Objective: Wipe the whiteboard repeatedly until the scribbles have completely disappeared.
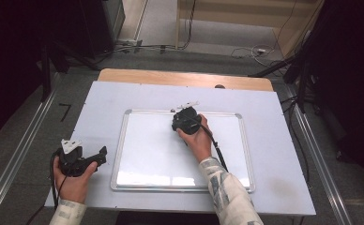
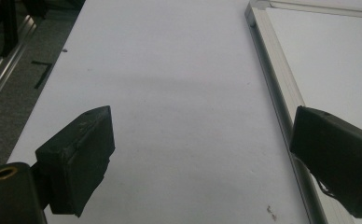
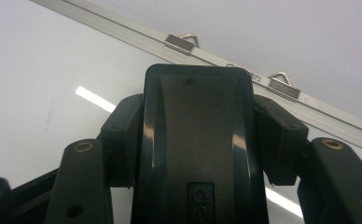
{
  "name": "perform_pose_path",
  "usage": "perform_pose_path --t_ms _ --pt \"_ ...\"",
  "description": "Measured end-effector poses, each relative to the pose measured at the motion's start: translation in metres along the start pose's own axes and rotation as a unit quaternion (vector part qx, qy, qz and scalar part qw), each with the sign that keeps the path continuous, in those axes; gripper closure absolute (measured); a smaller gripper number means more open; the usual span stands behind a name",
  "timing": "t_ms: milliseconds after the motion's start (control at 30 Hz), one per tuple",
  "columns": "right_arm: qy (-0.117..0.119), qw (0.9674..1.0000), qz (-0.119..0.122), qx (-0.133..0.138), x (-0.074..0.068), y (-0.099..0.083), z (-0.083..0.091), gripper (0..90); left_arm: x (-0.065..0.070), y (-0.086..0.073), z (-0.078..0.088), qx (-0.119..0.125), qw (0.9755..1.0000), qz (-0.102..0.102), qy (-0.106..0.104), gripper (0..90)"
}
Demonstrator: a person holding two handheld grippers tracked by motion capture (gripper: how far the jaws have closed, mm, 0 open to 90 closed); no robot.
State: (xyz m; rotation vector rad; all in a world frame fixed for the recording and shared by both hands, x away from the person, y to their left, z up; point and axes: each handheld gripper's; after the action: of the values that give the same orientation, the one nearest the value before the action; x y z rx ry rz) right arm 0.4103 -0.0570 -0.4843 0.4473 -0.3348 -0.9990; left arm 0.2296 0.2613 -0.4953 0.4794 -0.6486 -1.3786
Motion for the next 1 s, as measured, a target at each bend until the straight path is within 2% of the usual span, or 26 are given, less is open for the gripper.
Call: perform_pose_path --t_ms 267,467,1000 --pt "-0.01 0.9996 -0.026 0.001 0.024 -0.008 0.003 39.0 0.0 0.0 0.0 0.0 1.0 0.0 0.0 7.0" --pt "-0.017 0.9992 -0.037 0.0 0.042 -0.015 0.006 39.0 0.001 0.0 0.0 -0.002 1.0 -0.001 0.001 7.1" --pt "-0.032 0.9974 -0.065 -0.001 0.072 -0.029 0.013 39.0 0.001 -0.001 0.0 -0.002 1.0 -0.001 0.002 7.1"
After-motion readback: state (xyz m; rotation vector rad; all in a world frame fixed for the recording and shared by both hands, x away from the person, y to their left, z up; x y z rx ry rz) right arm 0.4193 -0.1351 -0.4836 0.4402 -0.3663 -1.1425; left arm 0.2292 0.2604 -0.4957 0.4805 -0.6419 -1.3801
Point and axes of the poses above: each handheld gripper's, and its own axes: z roughly backward along the jaws, y roughly out of its top, x roughly to its right, and after that the axes turned 11 degrees about -x, right-handed
